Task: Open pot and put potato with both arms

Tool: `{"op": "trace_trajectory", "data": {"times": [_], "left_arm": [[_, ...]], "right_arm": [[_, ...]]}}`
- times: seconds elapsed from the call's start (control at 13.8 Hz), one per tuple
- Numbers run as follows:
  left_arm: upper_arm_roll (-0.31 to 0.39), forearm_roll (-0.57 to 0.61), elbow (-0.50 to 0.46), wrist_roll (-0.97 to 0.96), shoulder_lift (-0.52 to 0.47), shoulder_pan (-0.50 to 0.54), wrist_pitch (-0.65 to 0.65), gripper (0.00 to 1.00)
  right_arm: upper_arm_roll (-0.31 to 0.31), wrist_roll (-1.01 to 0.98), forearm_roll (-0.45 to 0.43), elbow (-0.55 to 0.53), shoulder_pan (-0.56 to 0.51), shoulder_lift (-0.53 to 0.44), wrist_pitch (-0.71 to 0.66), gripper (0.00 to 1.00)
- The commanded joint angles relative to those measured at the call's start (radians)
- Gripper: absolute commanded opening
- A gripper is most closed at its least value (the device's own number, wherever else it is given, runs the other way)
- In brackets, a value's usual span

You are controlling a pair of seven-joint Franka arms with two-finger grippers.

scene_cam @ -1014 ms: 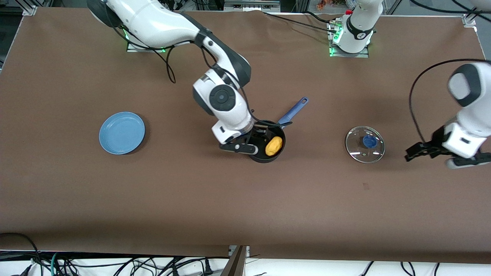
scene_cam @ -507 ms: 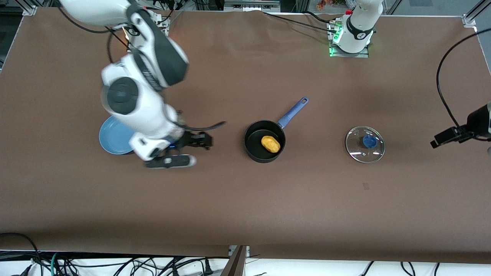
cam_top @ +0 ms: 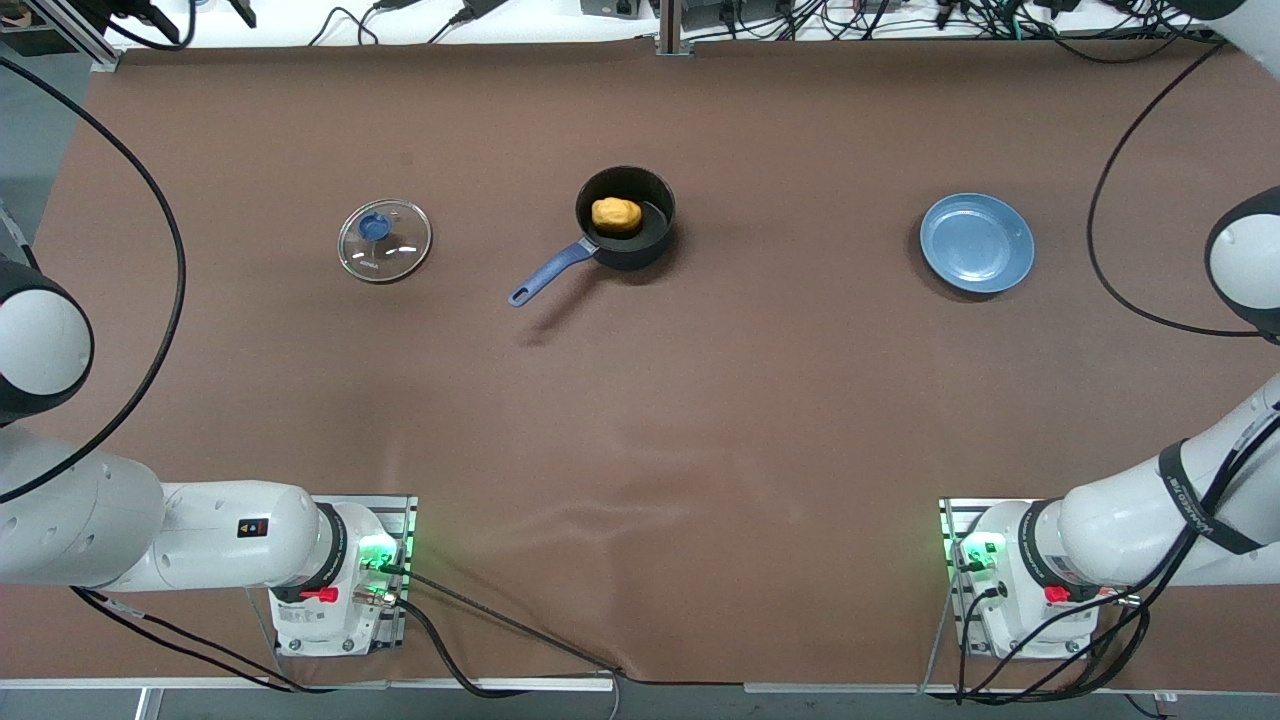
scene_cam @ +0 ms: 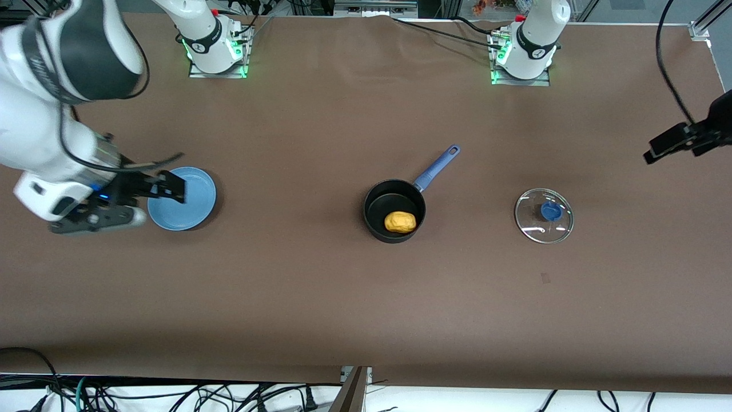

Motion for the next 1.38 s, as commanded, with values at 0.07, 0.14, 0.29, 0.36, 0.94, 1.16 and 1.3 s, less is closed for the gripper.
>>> {"op": "trace_trajectory", "data": {"times": [0.07, 0.14, 0.29, 0.36, 0.94, 1.16, 1.3], "left_arm": [[0.02, -0.015, 0.049, -0.003, 0.02, -0.016, -0.056, 1.0], [0.014, -0.008, 0.044, 0.0, 0.02, -0.017, -0.082, 1.0], [0.009, -0.007, 0.035, 0.008, 0.012, -0.017, -0.086, 1.0], [0.008, -0.007, 0.032, 0.008, 0.011, -0.017, -0.088, 1.0], [-0.023, 0.006, 0.011, 0.011, 0.008, -0.019, -0.085, 1.0], [-0.023, 0.006, 0.011, 0.011, 0.003, -0.016, -0.079, 1.0], [-0.025, 0.005, 0.011, 0.011, -0.005, -0.016, -0.08, 1.0]], "right_arm": [[-0.075, -0.042, 0.007, -0.128, -0.017, -0.137, -0.101, 1.0], [-0.077, -0.044, 0.001, -0.156, -0.03, -0.167, -0.1, 1.0], [-0.078, -0.051, -0.002, -0.18, -0.04, -0.202, -0.108, 1.0], [-0.078, -0.057, 0.0, -0.203, -0.048, -0.227, -0.125, 1.0], [-0.089, -0.059, 0.004, -0.222, -0.057, -0.302, -0.155, 1.0], [-0.106, -0.059, 0.009, -0.21, -0.057, -0.284, -0.166, 1.0], [-0.107, -0.062, 0.009, -0.199, -0.057, -0.276, -0.172, 1.0]]}}
